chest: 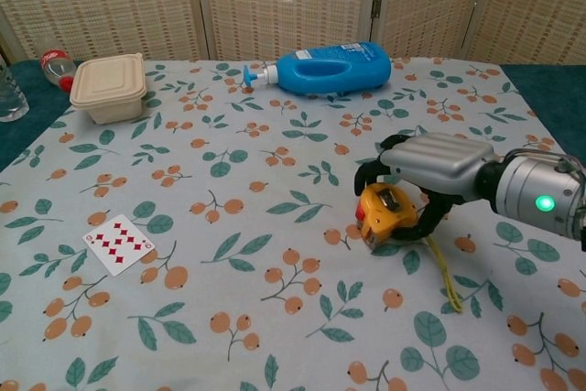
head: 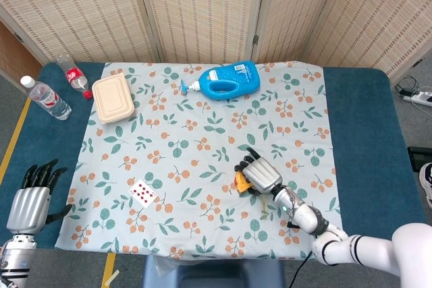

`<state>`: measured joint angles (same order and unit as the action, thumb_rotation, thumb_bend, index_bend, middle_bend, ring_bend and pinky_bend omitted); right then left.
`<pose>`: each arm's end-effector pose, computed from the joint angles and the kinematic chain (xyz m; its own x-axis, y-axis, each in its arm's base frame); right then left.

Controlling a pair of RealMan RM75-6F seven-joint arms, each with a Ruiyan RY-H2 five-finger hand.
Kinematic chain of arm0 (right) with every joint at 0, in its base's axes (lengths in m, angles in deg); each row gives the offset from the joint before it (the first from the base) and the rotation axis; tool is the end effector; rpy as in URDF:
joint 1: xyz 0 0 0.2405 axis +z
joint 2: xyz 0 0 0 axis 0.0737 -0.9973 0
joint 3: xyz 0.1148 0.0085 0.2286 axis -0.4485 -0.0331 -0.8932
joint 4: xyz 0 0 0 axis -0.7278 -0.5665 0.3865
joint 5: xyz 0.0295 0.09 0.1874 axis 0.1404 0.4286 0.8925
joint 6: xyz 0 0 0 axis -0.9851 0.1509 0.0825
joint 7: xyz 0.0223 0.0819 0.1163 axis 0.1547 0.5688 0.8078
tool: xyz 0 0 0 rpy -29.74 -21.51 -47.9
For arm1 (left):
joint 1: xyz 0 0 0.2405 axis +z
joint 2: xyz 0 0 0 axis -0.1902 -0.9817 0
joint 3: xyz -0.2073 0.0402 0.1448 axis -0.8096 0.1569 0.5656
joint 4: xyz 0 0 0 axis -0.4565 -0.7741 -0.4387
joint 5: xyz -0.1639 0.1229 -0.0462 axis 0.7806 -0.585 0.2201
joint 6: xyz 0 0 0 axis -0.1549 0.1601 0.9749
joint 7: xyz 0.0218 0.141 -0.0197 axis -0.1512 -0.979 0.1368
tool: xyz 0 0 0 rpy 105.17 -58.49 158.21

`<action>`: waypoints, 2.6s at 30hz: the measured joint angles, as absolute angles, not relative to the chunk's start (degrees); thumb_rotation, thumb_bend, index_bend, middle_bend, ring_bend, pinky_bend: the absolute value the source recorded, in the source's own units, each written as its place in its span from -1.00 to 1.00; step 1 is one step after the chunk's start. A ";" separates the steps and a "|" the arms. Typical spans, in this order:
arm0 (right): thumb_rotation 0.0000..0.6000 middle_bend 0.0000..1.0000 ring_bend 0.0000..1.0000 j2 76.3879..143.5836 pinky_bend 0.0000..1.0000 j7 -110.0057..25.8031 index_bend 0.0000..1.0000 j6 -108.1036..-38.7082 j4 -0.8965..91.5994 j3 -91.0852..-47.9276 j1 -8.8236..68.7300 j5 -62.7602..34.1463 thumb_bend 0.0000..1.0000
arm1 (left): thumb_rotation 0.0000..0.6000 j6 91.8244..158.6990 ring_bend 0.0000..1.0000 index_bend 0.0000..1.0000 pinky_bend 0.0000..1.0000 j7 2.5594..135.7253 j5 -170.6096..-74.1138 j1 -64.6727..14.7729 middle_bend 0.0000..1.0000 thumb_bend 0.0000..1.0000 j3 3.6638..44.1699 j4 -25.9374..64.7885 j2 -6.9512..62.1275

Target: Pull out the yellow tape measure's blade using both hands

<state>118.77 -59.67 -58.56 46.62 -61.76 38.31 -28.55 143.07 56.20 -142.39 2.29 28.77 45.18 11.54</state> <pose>-0.1738 -0.3204 -0.0557 0.6428 -0.2856 0.7108 -0.7094 -0.5721 0.4116 -0.2847 0.1996 0.1311 0.4585 0.0416 0.8877 0.8887 -0.0109 -0.4584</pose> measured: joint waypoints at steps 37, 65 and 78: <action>1.00 0.09 -0.27 138.57 -1.00 -17.92 0.30 -63.81 41.25 -80.69 40.63 -20.96 -0.28 | 1.00 125.68 -0.69 -0.72 -1.00 58.23 -139.13 -23.55 -0.76 -0.53 15.37 46.59 24.52; 1.00 0.09 -0.27 144.32 -1.00 -12.37 0.30 -64.46 35.81 -82.41 42.67 -21.98 -0.28 | 1.00 125.79 -0.67 -0.68 -1.00 50.41 -136.28 -30.60 -0.76 -0.53 16.36 40.39 33.52; 1.00 0.09 -0.27 144.16 -1.00 -12.92 0.30 -63.81 35.84 -82.39 42.57 -21.60 -0.28 | 1.00 126.21 -0.66 -0.58 -1.00 51.04 -135.15 -31.39 -0.76 -0.40 16.62 38.18 34.54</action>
<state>144.16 -12.92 -63.81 35.84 -82.39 42.57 -21.60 126.21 51.04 -135.15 -31.39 16.62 38.18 34.54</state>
